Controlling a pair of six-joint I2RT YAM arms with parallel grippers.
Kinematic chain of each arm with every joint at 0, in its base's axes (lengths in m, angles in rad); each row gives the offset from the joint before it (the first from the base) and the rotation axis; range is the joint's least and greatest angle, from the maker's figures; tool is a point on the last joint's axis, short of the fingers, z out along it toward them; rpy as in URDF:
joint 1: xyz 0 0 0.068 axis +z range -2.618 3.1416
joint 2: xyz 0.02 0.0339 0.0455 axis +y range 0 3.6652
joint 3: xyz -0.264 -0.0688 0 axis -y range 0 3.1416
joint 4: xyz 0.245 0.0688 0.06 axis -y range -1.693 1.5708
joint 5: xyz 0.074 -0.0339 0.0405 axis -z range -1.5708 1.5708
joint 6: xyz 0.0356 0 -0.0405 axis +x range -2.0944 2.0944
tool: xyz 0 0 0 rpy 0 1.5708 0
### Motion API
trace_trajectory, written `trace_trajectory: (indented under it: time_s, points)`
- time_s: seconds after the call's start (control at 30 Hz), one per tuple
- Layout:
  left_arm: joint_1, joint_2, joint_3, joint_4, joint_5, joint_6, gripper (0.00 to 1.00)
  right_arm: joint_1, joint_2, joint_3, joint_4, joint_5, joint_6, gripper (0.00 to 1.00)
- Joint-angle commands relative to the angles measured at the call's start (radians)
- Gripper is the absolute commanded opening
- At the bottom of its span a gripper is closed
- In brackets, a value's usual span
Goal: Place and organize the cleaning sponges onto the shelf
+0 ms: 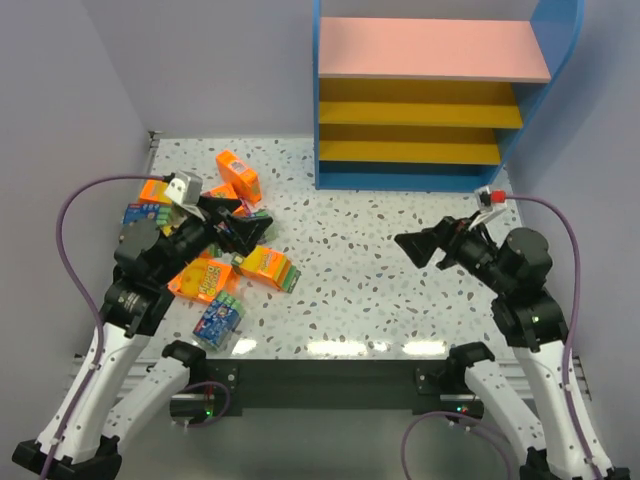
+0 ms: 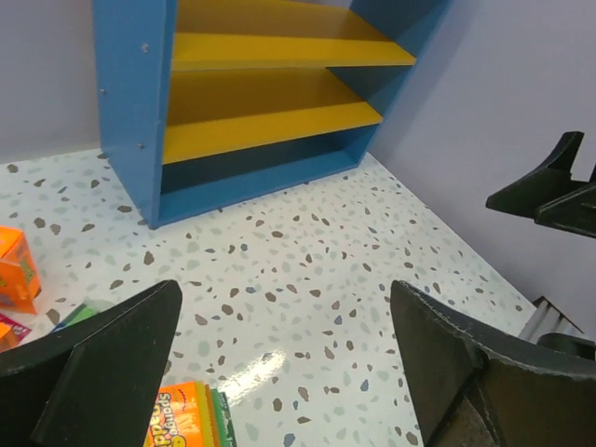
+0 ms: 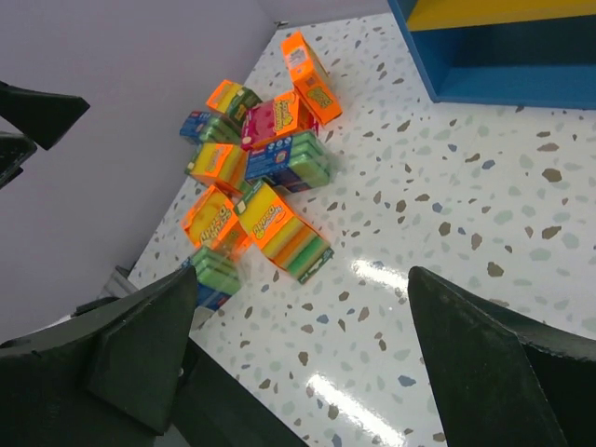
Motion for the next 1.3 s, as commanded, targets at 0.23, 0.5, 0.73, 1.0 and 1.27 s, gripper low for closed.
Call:
trace_trajectory:
  time_s: [0.23,0.5,0.73,1.0,1.27]
  points:
    - [0.0,-0.036,0.016,-0.118,-0.319,0.041,1.0,0.314,0.359,-0.012,0.18,0.156,-0.055,0.99]
    - [-0.002,-0.071,0.013,-0.209,-0.479,0.015,1.0,0.528,0.753,0.079,0.321,0.411,0.102,0.99]
    - [0.0,-0.115,-0.015,-0.278,-0.562,-0.01,1.0,0.635,1.009,0.182,0.399,0.457,0.263,0.82]
    - [0.0,-0.169,-0.033,-0.33,-0.591,-0.028,1.0,0.709,1.161,0.257,0.485,0.494,0.445,0.66]
    - [0.0,-0.22,-0.035,-0.369,-0.619,-0.019,1.0,0.759,1.266,0.344,0.444,0.532,0.54,0.57]
